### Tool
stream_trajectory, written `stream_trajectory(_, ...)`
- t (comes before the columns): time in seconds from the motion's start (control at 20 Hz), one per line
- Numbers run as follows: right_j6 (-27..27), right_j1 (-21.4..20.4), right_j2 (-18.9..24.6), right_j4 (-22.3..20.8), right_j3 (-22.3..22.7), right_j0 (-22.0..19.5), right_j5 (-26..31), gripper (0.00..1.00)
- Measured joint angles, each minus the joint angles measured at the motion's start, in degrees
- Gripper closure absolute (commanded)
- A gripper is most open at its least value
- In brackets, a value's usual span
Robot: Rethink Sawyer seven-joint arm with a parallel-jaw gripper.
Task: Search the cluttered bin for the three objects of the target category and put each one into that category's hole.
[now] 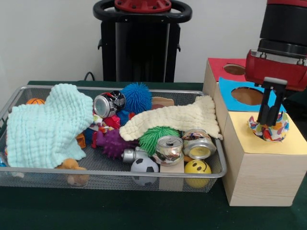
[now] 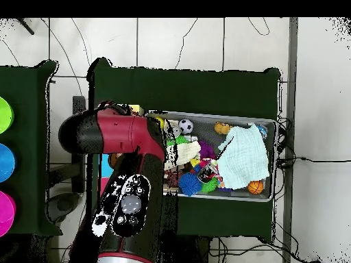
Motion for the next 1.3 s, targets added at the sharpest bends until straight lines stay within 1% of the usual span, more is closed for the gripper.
stream_trajectory(0.4,0.00,0.01,0.00,-1.78,0.10,-0.42,0.33,1.00)
stream_trajectory(0.9,0.00,0.00,0.07,-1.84,0.80,-0.54,0.59,1.00)
stream_trajectory(1.3,0.00,-0.38,1.57,-1.80,2.37,-0.54,0.59,1.00)
